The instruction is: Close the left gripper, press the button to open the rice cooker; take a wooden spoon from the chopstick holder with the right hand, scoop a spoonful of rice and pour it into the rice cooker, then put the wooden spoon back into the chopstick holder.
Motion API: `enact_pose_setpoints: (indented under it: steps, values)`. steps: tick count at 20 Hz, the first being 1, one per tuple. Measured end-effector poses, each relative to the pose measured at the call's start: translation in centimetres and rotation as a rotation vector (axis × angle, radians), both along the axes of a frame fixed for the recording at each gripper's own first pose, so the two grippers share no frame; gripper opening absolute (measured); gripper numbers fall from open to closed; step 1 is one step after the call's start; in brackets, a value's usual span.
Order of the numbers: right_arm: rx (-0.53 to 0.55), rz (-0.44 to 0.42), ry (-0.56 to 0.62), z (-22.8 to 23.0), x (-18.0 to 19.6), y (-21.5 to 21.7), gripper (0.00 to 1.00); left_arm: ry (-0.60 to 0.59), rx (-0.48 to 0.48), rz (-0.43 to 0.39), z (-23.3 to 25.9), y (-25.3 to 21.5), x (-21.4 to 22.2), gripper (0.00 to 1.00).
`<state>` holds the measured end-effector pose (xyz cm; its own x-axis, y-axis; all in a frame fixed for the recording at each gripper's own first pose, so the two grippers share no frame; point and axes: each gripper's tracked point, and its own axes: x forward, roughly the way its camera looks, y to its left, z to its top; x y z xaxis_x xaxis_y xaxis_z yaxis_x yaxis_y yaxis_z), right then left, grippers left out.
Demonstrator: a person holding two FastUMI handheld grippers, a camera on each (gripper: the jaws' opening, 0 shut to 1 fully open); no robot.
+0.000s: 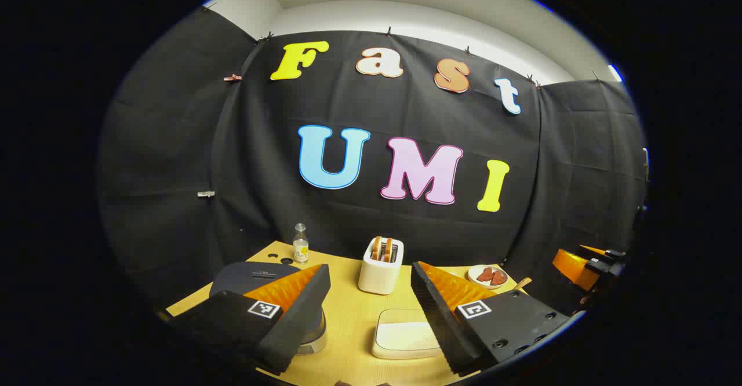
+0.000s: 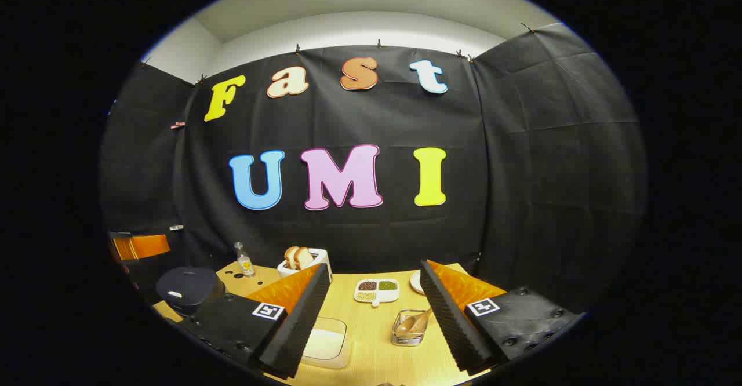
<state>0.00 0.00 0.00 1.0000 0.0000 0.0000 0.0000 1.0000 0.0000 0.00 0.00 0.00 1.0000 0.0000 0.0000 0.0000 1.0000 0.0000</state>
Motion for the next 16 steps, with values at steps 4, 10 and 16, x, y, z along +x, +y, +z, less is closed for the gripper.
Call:
enact_pose_setpoints:
  steps: [4,10,16]
  values:
    - [0.005,-0.005,0.006,-0.1,0.6,-0.2,0.98,0.008,-0.004,0.008,-0.1,0.3,0.7,0.95]
    - [0.015,-0.013,0.010,-0.2,1.2,-0.5,0.98,0.011,0.003,0.023,-0.2,1.1,0.9,0.95]
    - [0.018,-0.021,0.015,-0.2,1.4,-0.6,0.98,0.001,0.005,0.029,0.0,1.5,0.9,0.95]
